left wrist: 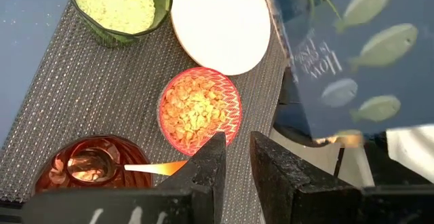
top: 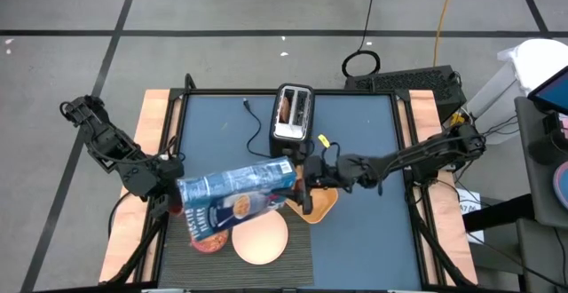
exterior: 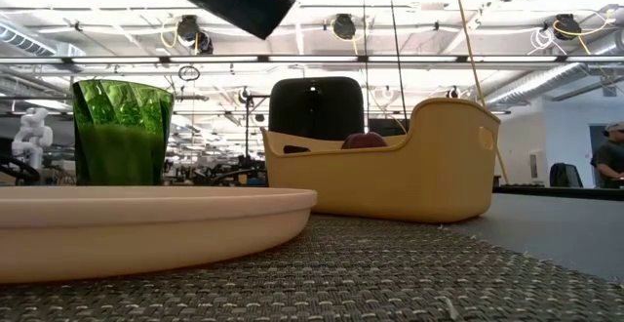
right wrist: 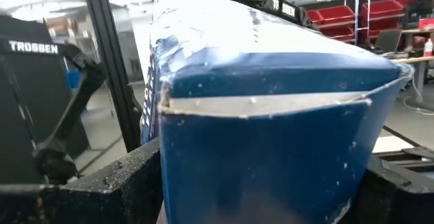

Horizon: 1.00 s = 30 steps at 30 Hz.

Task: Arrange a breakfast setting
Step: Pour the cereal from the blue cereal box into the red bowl

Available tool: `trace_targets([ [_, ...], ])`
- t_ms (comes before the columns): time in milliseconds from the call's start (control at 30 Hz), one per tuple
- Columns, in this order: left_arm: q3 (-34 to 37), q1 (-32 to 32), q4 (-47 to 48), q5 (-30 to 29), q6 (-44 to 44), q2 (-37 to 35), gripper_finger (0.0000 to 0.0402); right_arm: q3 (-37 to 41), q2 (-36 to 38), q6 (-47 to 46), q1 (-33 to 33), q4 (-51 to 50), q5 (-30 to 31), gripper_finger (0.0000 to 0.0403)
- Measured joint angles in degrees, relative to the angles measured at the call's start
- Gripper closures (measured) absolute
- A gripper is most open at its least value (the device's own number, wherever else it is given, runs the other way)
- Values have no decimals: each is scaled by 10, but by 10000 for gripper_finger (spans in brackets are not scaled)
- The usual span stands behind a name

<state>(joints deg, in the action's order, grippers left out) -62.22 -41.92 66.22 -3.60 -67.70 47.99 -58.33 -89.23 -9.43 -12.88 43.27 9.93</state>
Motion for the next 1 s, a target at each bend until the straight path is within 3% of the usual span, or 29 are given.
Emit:
trace_targets([
  [267, 0, 0, 0, 0, 0, 0, 330, 63, 0, -19, 0, 145, 17, 90],
  [533, 0, 0, 0, -3, 0, 0, 330, 110, 0, -6, 1, 282, 84, 90],
  [633, 0, 0, 0, -14, 0, 0, 330, 120, 0, 3, 2, 328, 114, 90],
  [867, 0, 0, 0, -43, 31, 0, 330, 124, 0, 62, 5, 468, 114, 90],
  [1000, 0, 0, 0, -87, 48, 0, 330, 124, 12, 68, 12, 465, 127, 90],
])
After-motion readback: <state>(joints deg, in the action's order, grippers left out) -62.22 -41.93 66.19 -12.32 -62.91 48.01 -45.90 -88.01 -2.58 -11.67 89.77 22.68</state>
